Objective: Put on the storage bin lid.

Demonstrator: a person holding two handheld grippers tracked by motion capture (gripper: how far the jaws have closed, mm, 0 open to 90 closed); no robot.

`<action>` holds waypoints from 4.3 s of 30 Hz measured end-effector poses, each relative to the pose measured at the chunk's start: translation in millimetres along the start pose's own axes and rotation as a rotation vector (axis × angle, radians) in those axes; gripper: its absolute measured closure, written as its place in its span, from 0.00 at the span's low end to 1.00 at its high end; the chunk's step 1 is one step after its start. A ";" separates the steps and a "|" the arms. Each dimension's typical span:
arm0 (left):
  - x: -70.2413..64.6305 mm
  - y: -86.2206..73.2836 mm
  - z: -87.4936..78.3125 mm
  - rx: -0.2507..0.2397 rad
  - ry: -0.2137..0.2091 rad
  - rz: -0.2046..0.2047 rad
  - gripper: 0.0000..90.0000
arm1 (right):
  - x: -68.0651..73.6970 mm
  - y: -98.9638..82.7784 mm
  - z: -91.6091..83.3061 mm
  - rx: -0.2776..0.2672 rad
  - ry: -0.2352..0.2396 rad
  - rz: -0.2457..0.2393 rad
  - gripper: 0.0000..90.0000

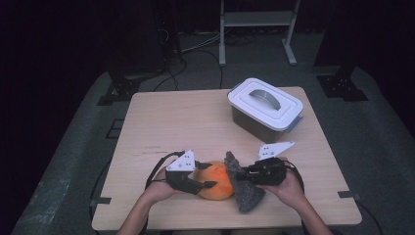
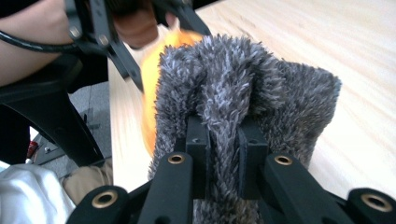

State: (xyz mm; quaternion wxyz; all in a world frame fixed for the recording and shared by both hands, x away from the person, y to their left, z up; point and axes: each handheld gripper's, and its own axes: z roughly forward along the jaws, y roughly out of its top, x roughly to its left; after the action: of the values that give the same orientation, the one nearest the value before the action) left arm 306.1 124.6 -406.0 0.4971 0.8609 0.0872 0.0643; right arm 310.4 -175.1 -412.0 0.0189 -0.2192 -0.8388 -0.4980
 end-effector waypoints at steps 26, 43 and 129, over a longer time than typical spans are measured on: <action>1.0 0.9 7.4 0.016 -0.015 -0.043 0.25 | -1.3 -0.3 -2.0 0.001 -0.006 -0.017 0.85; -3.0 1.9 11.1 0.014 -0.016 -0.026 0.37 | 6.0 10.3 -13.5 -0.047 -0.017 -0.048 0.86; -1.8 12.5 0.0 0.096 0.122 -0.018 0.45 | 6.5 9.8 -15.2 -0.030 -0.101 -0.070 0.86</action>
State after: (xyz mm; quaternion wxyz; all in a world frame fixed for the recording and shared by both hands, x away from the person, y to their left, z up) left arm 305.5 118.1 -395.2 0.4498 0.8773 0.1280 0.1078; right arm 305.5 -181.6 -394.6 -0.0443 -0.2147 -0.8382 -0.4993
